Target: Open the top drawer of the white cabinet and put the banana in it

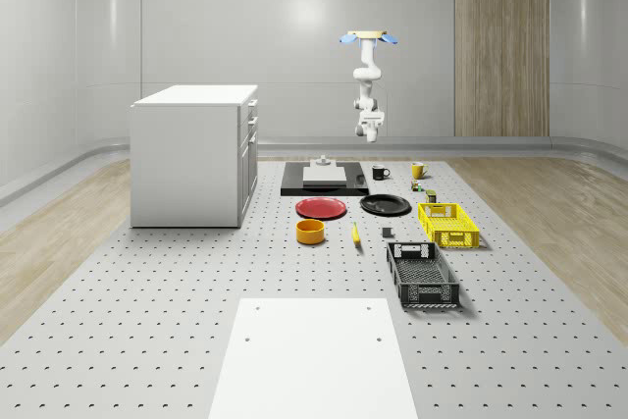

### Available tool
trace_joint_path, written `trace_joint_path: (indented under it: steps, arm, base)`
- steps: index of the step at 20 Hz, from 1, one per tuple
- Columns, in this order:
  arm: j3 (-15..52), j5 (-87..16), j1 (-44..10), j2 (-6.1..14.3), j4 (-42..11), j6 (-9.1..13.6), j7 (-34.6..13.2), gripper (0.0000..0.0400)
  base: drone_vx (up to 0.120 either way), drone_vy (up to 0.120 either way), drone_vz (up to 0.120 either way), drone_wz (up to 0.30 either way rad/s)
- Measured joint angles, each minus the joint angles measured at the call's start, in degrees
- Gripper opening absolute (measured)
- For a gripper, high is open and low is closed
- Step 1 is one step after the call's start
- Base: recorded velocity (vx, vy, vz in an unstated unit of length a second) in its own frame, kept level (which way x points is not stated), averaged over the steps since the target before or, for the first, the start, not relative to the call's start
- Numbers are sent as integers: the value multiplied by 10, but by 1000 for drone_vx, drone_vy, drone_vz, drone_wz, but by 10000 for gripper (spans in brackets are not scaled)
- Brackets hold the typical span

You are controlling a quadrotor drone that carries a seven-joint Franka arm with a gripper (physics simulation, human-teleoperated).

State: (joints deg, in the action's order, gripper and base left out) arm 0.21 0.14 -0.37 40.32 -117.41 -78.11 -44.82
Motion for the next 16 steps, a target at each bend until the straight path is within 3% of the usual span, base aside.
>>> trace_joint_path:
  steps: [11,14,16]
  arm:
    - [1,0,-1,0,3,-1,0,400]
    - [-3,6,0,1,3,-2,1,400]
    - [-81,130,15,1,-7,0,19,400]
  base:
    - [0,0,0,0]
    - [107,-107,0,0]
    - [120,-120,60,0]
